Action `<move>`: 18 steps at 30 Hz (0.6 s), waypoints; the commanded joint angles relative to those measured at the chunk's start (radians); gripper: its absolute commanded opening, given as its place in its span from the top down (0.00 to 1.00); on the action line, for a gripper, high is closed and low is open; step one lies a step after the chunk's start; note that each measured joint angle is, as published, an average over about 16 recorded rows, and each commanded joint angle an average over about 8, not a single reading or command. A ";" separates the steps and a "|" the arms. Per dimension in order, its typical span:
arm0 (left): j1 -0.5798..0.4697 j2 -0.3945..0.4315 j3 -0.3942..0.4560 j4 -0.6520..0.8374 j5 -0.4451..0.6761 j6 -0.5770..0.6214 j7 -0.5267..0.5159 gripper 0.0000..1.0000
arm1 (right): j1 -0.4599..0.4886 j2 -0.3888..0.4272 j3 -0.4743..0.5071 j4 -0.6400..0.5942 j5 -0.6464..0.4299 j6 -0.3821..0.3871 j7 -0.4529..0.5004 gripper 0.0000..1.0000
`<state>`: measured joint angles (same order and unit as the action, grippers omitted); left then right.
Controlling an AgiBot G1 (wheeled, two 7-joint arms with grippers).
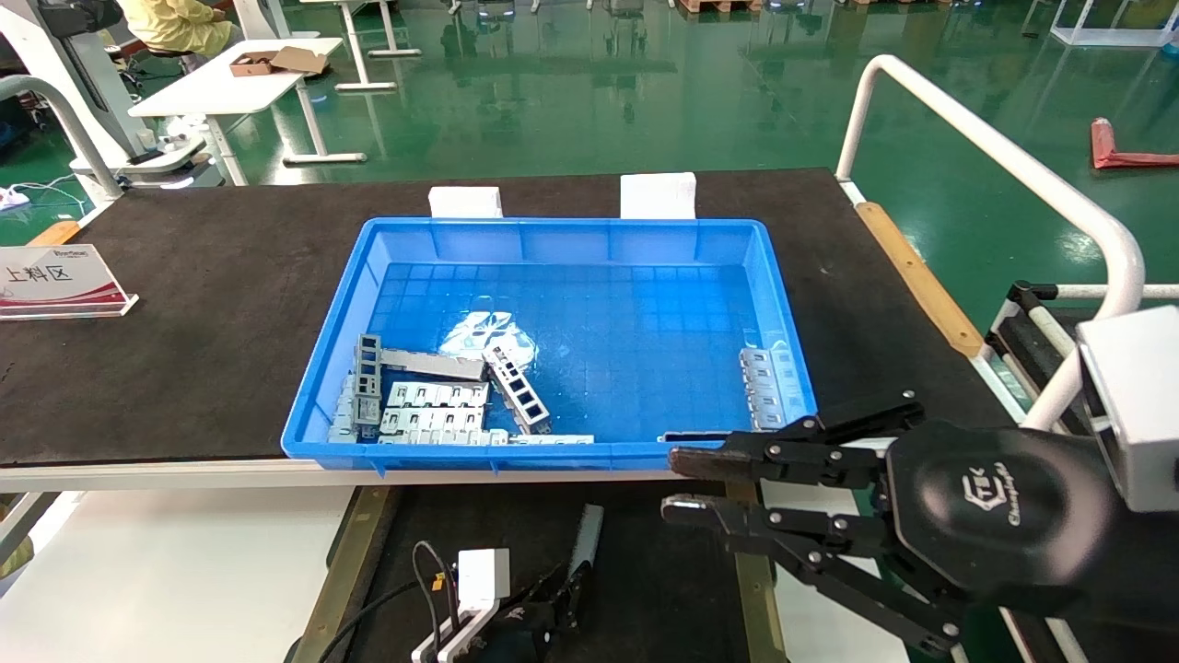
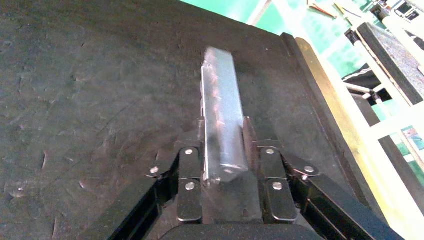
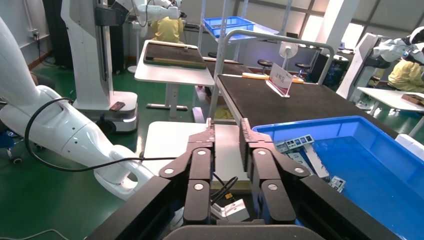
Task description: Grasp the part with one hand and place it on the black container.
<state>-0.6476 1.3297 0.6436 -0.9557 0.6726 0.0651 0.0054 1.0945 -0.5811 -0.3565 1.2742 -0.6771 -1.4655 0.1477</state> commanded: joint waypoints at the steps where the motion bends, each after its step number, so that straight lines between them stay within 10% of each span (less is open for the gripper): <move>1: -0.001 -0.001 0.000 -0.003 0.000 0.000 0.002 0.00 | 0.000 0.000 0.000 0.000 0.000 0.000 0.000 0.00; 18: 0.022 -0.054 0.003 -0.060 0.003 0.072 0.012 0.00 | 0.000 0.000 0.000 0.000 0.000 0.000 0.000 0.00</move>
<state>-0.6262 1.2673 0.6504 -1.0173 0.6741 0.1493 0.0127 1.0946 -0.5810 -0.3568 1.2742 -0.6769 -1.4654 0.1476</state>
